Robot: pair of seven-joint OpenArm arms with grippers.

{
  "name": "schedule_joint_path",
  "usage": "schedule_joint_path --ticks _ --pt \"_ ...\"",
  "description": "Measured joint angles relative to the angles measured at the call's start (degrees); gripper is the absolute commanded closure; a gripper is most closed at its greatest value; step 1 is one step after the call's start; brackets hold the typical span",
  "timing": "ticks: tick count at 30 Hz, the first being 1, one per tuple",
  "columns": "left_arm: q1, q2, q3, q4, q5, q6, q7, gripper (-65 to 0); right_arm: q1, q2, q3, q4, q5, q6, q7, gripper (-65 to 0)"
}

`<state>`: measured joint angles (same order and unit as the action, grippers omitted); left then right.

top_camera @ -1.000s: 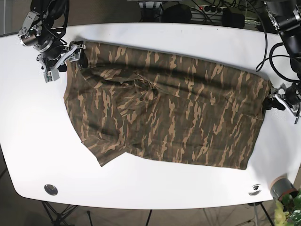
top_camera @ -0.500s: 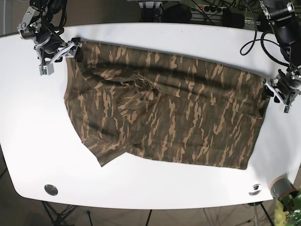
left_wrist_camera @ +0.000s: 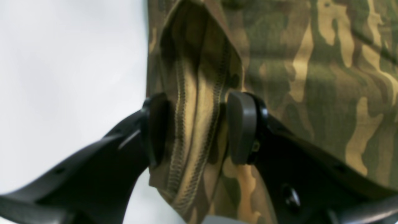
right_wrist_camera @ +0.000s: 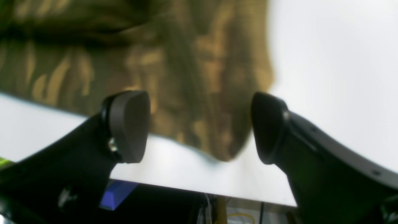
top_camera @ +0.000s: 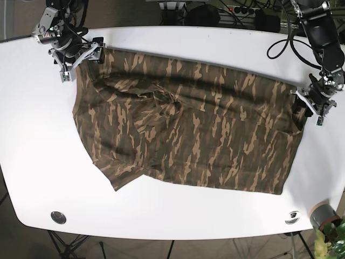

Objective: Fold the T-shirt properly
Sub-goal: 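Adjust both grippers' grip on the shirt's edge corners, then pull the shirt edge taut with both grippers and release it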

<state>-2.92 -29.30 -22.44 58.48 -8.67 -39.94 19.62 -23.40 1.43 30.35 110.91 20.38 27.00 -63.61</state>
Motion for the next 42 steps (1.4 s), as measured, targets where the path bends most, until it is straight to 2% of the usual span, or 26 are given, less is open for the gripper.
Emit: schedule_joint_path --ticks 3,5,8,11,12,14,16,19,21,22,26,33,36,40,42 --pt "0.1 0.2 -0.2 0.0 0.1 0.0 0.0 -27.4 0.0 -0.5 -1.0 0.0 -3.4 -0.13 0.7 -47.9" --pt "0.4 0.4 -0.3 -0.5 0.1 0.0 -0.1 -27.4 0.0 -0.5 -1.4 -1.3 -3.5 -0.02 2.2 -45.0" --pt "1.2 0.4 -0.3 -1.5 -1.0 0.0 -2.4 -26.2 0.2 -0.6 -1.4 -3.7 -2.7 -0.02 4.7 -33.6" --pt "2.0 0.2 -0.6 -1.6 -1.5 0.1 -2.5 -17.9 0.6 -0.5 -1.0 -5.2 -2.6 -0.07 6.2 -16.8" --pt "2.4 0.2 -0.6 -1.5 -1.5 0.0 -2.5 -13.2 0.6 -0.4 -1.0 -5.4 -2.5 -0.02 6.3 -10.1" --pt "3.9 0.2 -0.6 -0.6 -2.9 0.1 -3.0 -7.8 0.5 -0.1 -1.0 -5.6 -2.4 -0.02 6.4 -2.1" --pt "6.1 0.2 -0.7 1.9 -3.4 0.0 -1.8 -6.1 0.4 -0.1 -1.0 -5.6 -2.2 -0.02 6.2 -4.0" --pt "9.1 0.7 -2.8 8.1 -2.9 0.0 5.0 -5.7 0.2 1.3 -1.3 -5.7 -1.9 0.39 5.9 -4.8" --pt "11.8 1.7 -5.8 11.8 -2.3 -0.7 9.1 -5.6 0.2 2.3 -1.3 -5.7 -1.9 1.92 5.3 -4.8" --pt "12.7 2.6 -8.0 13.9 -2.3 -0.5 10.6 -5.6 0.2 2.5 -1.2 -5.7 -2.1 3.37 5.3 -4.8" --pt "17.6 5.6 -14.8 21.0 -1.8 -0.3 17.0 -5.6 -0.2 4.8 -1.2 -6.0 -2.0 5.44 4.7 -4.8" --pt "23.3 9.8 -20.3 31.8 -2.7 -0.4 22.3 -6.3 -1.2 9.1 -1.2 -6.3 -2.4 5.42 4.4 -6.7" --pt "24.1 11.9 -21.9 32.7 -1.7 0.0 23.3 -9.7 -1.3 9.9 -1.1 -6.3 -3.3 5.38 4.3 -14.6" --pt "25.0 12.8 -22.8 33.1 -2.1 -0.4 23.3 -22.2 -1.5 10.0 -1.2 -6.2 -3.0 5.4 4.0 -37.1" --pt "24.9 12.6 -23.7 33.2 -2.1 -0.4 23.3 -25.8 -1.7 10.0 -1.2 -4.9 -3.3 5.38 3.8 -46.5"
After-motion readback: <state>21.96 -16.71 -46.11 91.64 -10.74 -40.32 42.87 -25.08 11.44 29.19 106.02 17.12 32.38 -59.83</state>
